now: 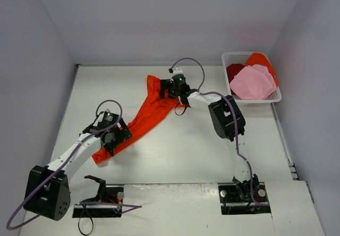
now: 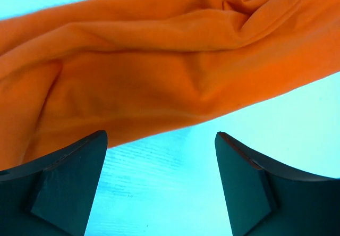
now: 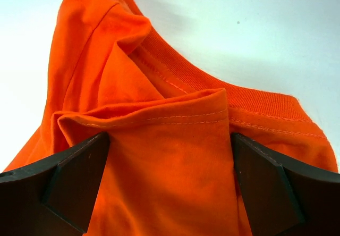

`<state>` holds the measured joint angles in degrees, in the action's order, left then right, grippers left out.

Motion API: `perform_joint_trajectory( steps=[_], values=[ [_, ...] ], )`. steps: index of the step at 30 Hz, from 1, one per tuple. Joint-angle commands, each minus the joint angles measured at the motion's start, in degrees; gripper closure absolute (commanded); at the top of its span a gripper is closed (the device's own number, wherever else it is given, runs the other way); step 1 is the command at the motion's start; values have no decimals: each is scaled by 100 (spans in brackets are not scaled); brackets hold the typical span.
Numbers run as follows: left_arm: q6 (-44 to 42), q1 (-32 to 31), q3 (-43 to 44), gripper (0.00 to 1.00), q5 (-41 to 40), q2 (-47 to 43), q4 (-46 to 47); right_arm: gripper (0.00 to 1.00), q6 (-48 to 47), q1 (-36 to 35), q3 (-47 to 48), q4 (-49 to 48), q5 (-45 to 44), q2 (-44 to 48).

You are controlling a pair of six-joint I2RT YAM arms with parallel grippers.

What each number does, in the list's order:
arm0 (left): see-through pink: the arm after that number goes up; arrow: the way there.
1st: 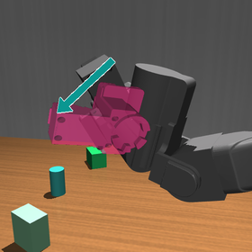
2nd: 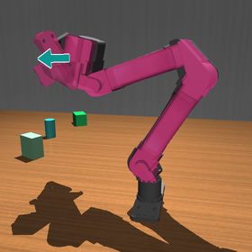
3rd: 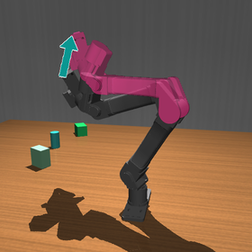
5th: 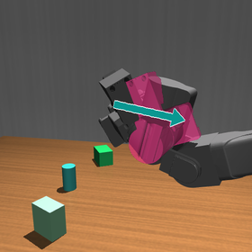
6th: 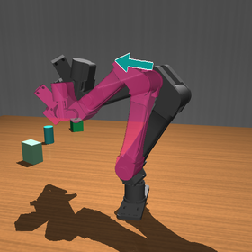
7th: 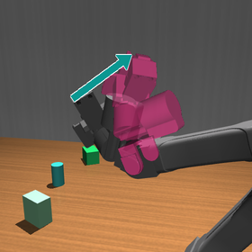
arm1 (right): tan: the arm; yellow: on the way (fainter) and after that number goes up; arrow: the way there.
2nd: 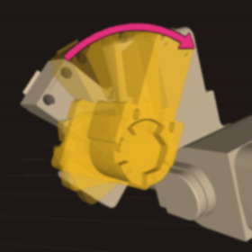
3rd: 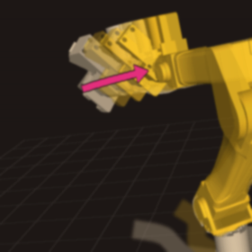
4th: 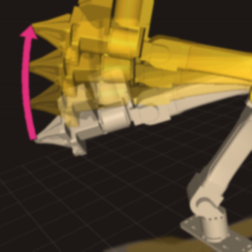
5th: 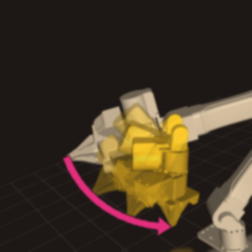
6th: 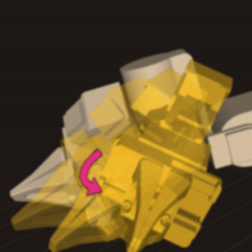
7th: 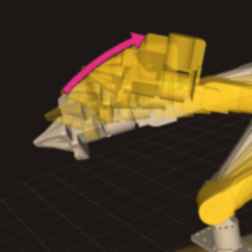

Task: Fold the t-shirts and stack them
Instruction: Fold the tshirt

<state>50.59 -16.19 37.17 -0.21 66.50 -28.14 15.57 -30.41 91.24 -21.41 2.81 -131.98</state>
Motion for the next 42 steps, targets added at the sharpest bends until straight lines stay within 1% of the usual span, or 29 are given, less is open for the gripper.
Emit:
perform_joint_trajectory(
  steps=[1, 7, 11, 13, 16, 17, 18, 24, 27, 31, 34, 42],
  values=[
    [259, -95, -121, 23, 21, -286, -253, 7, 60, 27, 280, -21, 185, -117],
    [496, -367, -342, 23, 21, -322, -192, 7, -107, 27, 666, 146, 176, -301],
    [654, -648, -281, 23, -76, -330, -262, 7, -142, 27, 851, 181, 211, -407],
    [680, -675, -184, 23, -181, -374, -306, 8, -134, 27, 878, 190, 238, -399],
    [593, -684, 79, 23, -365, -348, -385, 8, -151, 35, 729, 190, 203, -276],
    [514, -676, 359, 23, -427, -70, -411, 7, -299, 36, 520, 190, 29, -93],
    [496, -675, 457, 23, -427, 29, -359, 7, -335, 53, 396, 190, -17, -4],
    [382, -667, 836, 23, -673, 126, -525, 7, -353, 158, 140, 190, 0, 217],
    [311, -649, 924, 23, -937, 144, -832, 7, -353, 185, 96, 190, 18, 252],
    [311, -570, 784, 23, -990, 126, -983, 7, -327, 176, 34, 190, 27, 305],
    [329, -500, 652, 23, -1078, -49, -1053, 7, -362, 194, -62, 190, -8, 401],
    [-189, 475, 432, 23, -718, -111, -895, 7, -380, 203, -282, 181, -61, 674]
  ],
)
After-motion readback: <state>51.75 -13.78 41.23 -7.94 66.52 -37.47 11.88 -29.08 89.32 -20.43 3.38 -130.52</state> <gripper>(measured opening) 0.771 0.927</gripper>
